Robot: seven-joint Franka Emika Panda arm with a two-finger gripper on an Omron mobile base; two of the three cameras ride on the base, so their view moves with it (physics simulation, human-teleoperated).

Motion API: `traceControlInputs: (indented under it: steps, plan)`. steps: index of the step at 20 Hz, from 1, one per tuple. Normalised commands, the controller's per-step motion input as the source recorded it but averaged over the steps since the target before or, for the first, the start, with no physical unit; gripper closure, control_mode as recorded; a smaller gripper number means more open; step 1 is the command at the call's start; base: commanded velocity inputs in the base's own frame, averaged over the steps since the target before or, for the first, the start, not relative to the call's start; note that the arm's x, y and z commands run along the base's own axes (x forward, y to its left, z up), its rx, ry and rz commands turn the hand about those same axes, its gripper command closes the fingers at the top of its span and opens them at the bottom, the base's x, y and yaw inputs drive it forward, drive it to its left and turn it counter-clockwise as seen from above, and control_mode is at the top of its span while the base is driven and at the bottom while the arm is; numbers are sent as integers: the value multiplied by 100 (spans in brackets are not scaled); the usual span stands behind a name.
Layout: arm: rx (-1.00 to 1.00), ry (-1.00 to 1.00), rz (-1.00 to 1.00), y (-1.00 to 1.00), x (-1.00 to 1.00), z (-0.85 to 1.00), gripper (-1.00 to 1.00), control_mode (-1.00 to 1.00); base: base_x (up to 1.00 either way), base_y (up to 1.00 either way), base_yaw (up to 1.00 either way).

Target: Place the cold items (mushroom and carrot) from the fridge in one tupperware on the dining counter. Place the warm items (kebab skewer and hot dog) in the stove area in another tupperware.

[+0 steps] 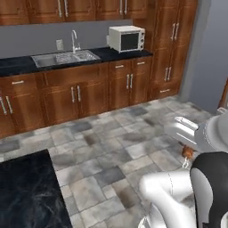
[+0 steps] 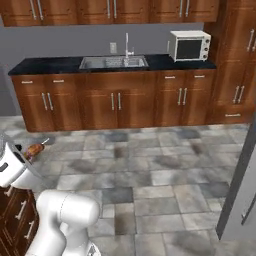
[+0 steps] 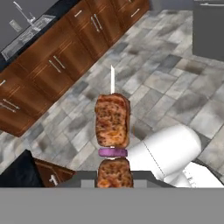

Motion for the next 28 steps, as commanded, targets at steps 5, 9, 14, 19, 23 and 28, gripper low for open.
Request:
traceControlInputs:
  steps: [5, 9, 14, 19, 23, 28]
  plan:
    - [0, 0, 0, 0, 0, 0, 100, 100, 100, -19, 43]
    - [0, 0, 0, 0, 0, 0, 100, 100, 100, -33, 43]
    - [0, 0, 0, 0, 0, 0, 100, 100, 100, -35, 44]
    - [0, 0, 0, 0, 0, 0, 100, 100, 100, -38, 47]
    - [0, 0, 0, 0, 0, 0, 100, 100, 100, -21, 59]
    - [0, 0, 0, 0, 0, 0, 100, 100, 100, -21, 67]
